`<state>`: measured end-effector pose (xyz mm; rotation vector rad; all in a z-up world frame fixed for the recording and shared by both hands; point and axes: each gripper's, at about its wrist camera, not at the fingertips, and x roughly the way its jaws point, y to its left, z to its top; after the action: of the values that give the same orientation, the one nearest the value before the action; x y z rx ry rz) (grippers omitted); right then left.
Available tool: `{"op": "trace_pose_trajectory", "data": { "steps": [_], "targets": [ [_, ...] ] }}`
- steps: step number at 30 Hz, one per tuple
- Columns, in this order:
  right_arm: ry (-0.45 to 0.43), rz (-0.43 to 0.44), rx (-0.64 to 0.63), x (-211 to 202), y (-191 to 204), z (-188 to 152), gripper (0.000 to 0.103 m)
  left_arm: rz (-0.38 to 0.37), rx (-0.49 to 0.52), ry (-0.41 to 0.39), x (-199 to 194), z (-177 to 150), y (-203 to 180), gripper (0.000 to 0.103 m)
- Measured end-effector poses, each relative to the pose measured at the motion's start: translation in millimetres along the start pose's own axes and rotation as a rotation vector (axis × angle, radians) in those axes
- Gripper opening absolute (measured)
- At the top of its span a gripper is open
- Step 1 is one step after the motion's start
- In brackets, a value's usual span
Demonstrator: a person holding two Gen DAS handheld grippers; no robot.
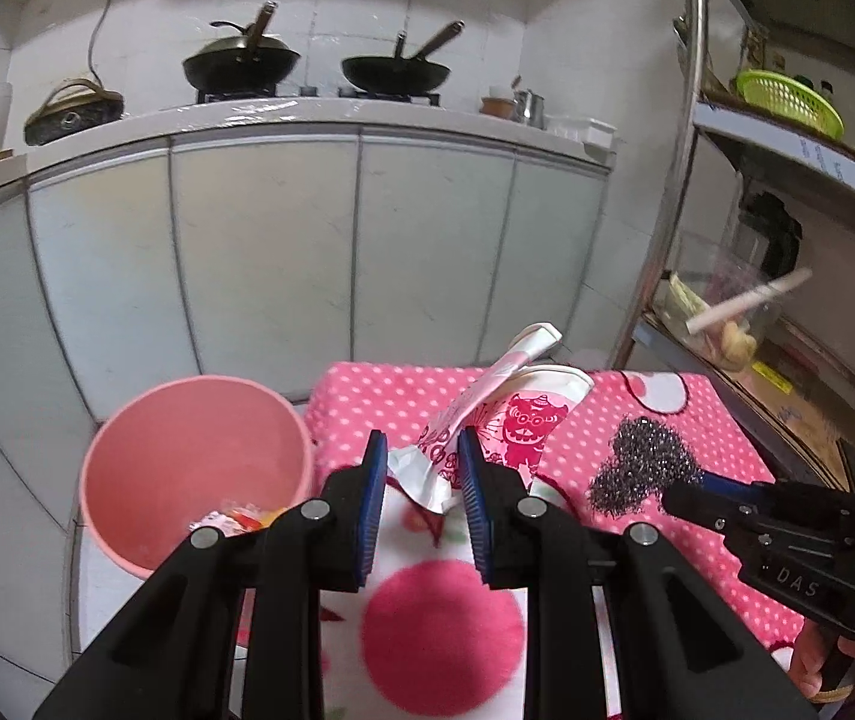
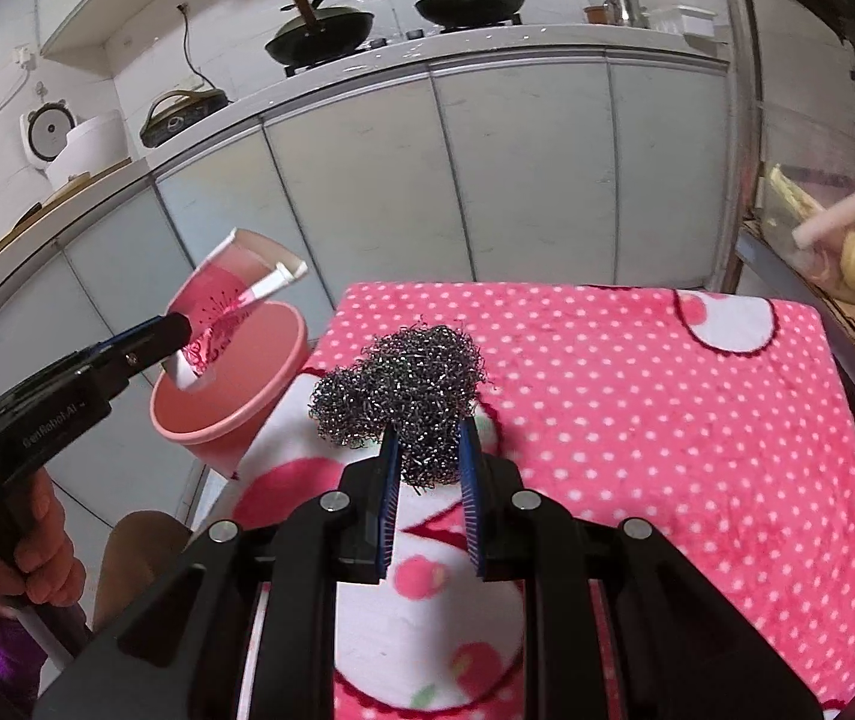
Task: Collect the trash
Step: 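Lift the cup wrapper and steel wool and carry them over the pink bucket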
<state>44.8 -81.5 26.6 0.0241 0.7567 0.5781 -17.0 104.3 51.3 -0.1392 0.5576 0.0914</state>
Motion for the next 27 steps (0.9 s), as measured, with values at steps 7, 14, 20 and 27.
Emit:
{"op": "trace_pose_trajectory", "data": {
  "steps": [7,14,20,27],
  "targets": [
    [0.013,0.051,-0.062,24.2,35.5,20.3,0.019,0.072,-0.047,-0.029,-8.6,4.2,41.8,0.023],
    [0.027,0.127,-0.127,59.1,80.7,43.1,0.019,0.169,-0.099,-0.02,-6.4,2.3,94.2,0.023],
    [0.073,0.173,-0.198,96.6,126.8,52.2,0.019,0.245,-0.169,0.001,0.3,-5.0,144.5,0.023],
    [0.109,0.194,-0.257,126.6,166.9,51.8,0.019,0.293,-0.22,0.035,13.8,-17.1,181.9,0.023]
  ]
}}
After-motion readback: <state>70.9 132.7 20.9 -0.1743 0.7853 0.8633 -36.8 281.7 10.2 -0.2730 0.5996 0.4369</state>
